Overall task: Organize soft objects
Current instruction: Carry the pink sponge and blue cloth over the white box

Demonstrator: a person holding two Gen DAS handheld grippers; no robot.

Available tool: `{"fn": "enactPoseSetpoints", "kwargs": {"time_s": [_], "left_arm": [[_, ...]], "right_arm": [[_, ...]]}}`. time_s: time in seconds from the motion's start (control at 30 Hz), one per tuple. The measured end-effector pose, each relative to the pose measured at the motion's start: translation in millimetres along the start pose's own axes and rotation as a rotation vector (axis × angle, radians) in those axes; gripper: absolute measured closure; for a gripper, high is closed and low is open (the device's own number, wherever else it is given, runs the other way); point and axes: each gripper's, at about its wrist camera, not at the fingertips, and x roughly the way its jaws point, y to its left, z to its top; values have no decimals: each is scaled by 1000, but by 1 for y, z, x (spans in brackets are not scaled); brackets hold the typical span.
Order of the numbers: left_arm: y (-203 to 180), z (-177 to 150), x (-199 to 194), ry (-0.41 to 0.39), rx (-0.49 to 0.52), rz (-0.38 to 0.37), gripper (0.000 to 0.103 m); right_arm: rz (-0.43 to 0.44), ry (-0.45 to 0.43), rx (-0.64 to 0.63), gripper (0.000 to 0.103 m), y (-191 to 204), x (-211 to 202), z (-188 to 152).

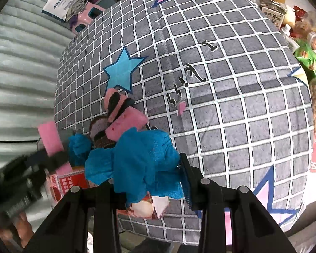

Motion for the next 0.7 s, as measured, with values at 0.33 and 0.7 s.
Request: {"fn": "enactPoseSetpoints", "kwargs": {"time_s": [0.33,0.7], "left_arm": [[-22,-56,-7,26,116,-37,53],[-6,-105,-23,23,150,-73,53]], "right_arm": [[1,11,10,65,5,-8,-38],[-12,63,-60,65,43,-5,-86]]}}
